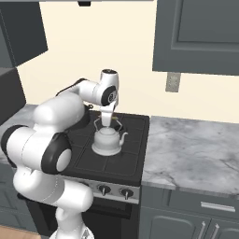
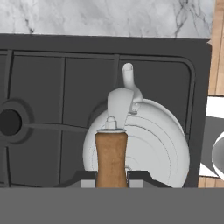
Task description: Pick the kettle from the counter and place it on a stove burner. Then turn the burner on.
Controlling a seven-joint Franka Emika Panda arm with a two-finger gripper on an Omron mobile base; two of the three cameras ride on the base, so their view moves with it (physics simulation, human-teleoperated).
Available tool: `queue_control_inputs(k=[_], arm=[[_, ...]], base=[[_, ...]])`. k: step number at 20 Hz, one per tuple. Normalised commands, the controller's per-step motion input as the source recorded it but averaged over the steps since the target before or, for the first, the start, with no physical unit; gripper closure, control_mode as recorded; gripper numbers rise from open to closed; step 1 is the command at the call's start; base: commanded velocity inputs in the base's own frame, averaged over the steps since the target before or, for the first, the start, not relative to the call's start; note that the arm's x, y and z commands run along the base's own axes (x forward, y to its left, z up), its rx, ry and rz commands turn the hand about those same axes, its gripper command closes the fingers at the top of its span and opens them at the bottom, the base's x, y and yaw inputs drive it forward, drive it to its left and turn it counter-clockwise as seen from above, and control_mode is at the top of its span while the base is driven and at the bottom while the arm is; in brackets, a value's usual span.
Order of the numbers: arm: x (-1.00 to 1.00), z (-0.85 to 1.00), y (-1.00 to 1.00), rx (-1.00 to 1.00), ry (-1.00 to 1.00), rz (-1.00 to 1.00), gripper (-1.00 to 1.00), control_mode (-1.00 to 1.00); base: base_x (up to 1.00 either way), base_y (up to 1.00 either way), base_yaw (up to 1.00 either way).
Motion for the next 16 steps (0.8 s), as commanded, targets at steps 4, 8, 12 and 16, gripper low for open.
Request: queue_control_inputs(k=[4, 8, 12, 16], arm=[[0.11, -0.1, 0.0, 0.0, -0.02, 0.0, 1.0, -1.0], [0.07, -0.11, 0.0, 0.0, -0.02, 0.0, 1.0, -1.0], [0.05, -0.09, 0.0, 0.0, -0.02, 0.0, 1.0, -1.0], [0.06, -0.1, 0.0, 0.0, -0.03, 0.0, 1.0, -1.0]], base=[[0.0, 0.0, 0.0], [0.0, 0.0, 0.0], [0.0, 0.0, 0.0], [0.0, 0.0, 0.0]])
